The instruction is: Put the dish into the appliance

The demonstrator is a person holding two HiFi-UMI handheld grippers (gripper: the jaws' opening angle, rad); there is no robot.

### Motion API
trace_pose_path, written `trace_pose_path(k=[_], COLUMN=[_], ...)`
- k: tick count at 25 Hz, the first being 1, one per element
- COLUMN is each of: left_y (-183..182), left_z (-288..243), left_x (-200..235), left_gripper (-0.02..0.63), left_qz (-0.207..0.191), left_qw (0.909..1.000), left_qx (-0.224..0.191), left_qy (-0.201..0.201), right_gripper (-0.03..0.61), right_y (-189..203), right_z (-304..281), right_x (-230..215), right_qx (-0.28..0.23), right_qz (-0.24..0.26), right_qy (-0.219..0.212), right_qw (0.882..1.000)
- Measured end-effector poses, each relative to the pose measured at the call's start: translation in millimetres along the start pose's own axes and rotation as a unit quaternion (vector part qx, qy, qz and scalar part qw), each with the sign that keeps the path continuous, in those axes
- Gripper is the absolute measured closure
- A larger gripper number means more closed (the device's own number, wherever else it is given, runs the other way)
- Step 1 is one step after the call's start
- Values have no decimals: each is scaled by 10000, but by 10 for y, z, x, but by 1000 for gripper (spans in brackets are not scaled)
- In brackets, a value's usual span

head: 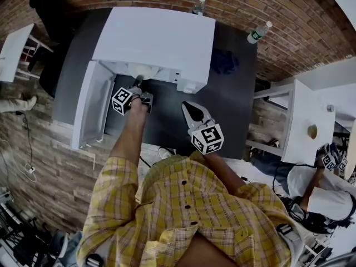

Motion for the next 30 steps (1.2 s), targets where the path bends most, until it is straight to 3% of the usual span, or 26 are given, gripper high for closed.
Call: trace_pose_path(k=[3,8,16,17,22,30], left_y=[-7,-7,40,57,155,389], left_z=[25,45,268,317,594,1099], left_x=[-10,-23,-33,-45,-163,-543], left_gripper=[587,498,471,474,614,614], left_qz=[72,172,221,175,-227,-905], left_qw=[10000,9998,9995,9996,9988,9923], left_qx=[-49,-56,-96,-59,230,412], left_qy=[3,100,209,220,378,742], right_gripper=[577,576,575,575,577,575], right_y=[0,0,0,0,-1,-15], right_z=[-6,-10,17,26,52,124], right_x=[11,23,75,81,125,225], right_qx=[2,21,-32,-39,-93,-159], right_qz=[-9,-18,-26,-24,-12,21], right_qy=[-25,-81,-161,-161,-203,-264], right_qw=[10000,10000,9999,9999,9998,9995])
Point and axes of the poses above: the fingertips, and each gripper's own axes: z backward along the fingers, x to its left, y out of its underside, the point moved 9 cm from there along z, backward along the fingers, and after that the axes turned 1 degree about y, right-handed, at the moved point
